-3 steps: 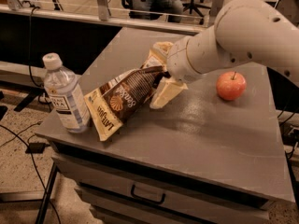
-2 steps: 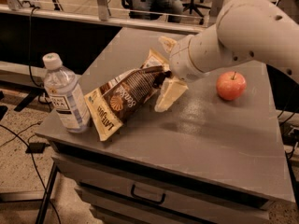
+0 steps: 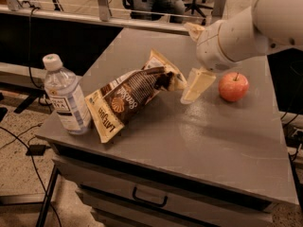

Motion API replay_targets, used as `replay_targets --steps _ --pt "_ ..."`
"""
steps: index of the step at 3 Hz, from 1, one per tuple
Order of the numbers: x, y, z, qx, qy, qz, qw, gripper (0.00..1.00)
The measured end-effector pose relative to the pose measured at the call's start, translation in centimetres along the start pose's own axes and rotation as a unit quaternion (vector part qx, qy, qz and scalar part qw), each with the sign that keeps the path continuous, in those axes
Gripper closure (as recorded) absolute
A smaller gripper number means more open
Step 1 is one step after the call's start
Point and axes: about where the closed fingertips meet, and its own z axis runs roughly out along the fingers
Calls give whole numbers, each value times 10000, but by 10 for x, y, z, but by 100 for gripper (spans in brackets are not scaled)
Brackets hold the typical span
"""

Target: Move brown chip bag near blue plastic bottle

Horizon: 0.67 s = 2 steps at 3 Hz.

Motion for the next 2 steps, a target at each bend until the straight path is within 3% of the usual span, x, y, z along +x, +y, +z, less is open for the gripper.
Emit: replay_targets --steps 1,2 --pt "27 -13 -35 299 -31 176 9994 0" --pt "28 -13 -42 345 -92 258 9990 0"
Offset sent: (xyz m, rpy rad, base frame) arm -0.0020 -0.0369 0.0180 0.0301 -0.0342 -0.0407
